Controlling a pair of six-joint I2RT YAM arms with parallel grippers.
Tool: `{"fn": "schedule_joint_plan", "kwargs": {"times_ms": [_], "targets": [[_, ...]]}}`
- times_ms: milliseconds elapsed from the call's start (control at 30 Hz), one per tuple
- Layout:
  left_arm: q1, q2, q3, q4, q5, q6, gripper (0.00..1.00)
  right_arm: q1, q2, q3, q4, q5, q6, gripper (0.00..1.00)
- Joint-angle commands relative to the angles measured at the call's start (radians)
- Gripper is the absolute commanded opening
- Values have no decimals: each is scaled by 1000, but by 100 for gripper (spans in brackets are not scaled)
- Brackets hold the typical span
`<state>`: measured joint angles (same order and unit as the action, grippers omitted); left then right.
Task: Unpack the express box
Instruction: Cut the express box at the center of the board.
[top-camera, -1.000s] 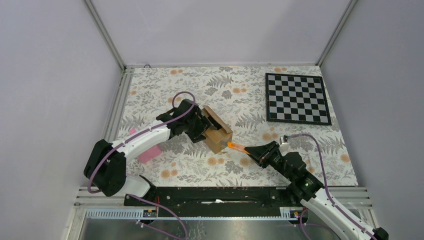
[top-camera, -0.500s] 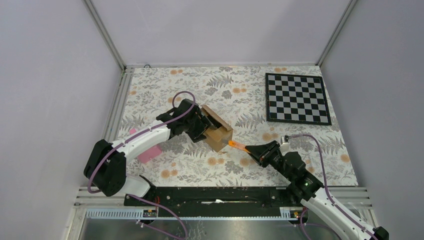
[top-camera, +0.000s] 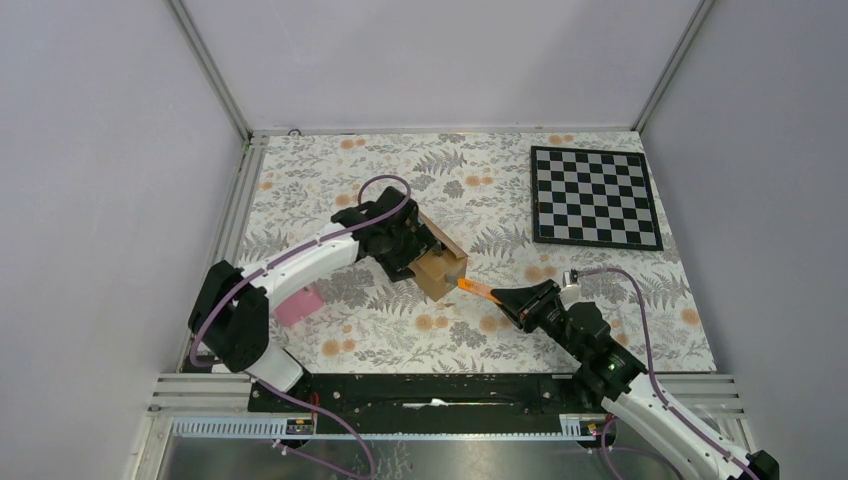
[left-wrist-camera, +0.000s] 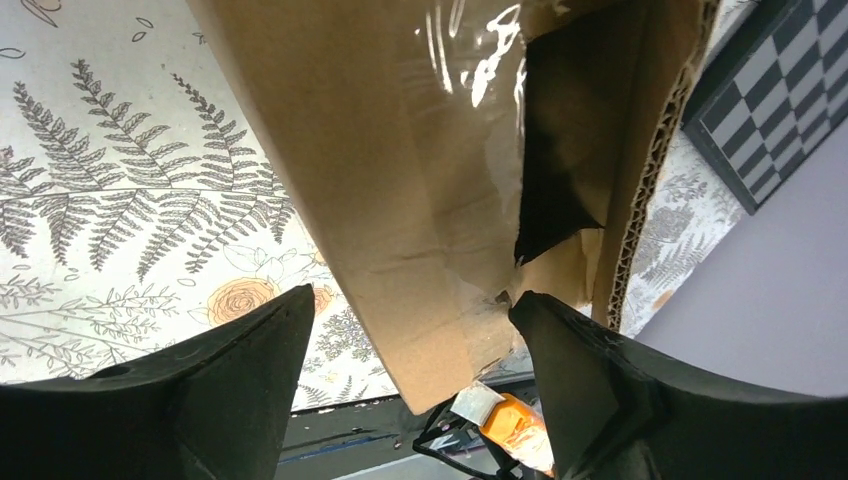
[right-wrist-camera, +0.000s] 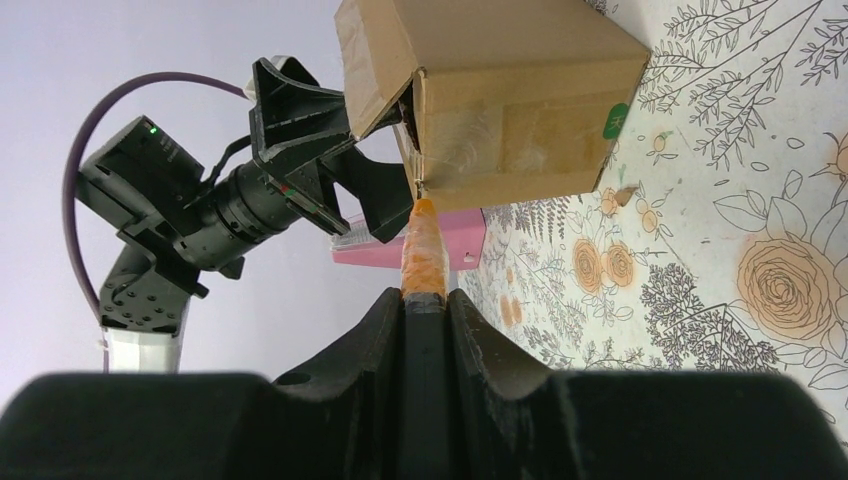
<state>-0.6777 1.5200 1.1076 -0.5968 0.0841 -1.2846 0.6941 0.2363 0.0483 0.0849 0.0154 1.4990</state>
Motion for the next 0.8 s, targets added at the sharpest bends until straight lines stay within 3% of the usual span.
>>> {"fn": "schedule_joint_plan", "kwargs": {"times_ms": [0,500,767], "targets": [[-25,56,117,-168,-93,-41,82,3,14,24,9,43,-12,0],[-37,175,255,-332,-172,-99,80,3,34,0,60,39,-5,0],[-52,193,269,-332,-154,-96,66,3,38,-10,85,55,-14,0]]}}
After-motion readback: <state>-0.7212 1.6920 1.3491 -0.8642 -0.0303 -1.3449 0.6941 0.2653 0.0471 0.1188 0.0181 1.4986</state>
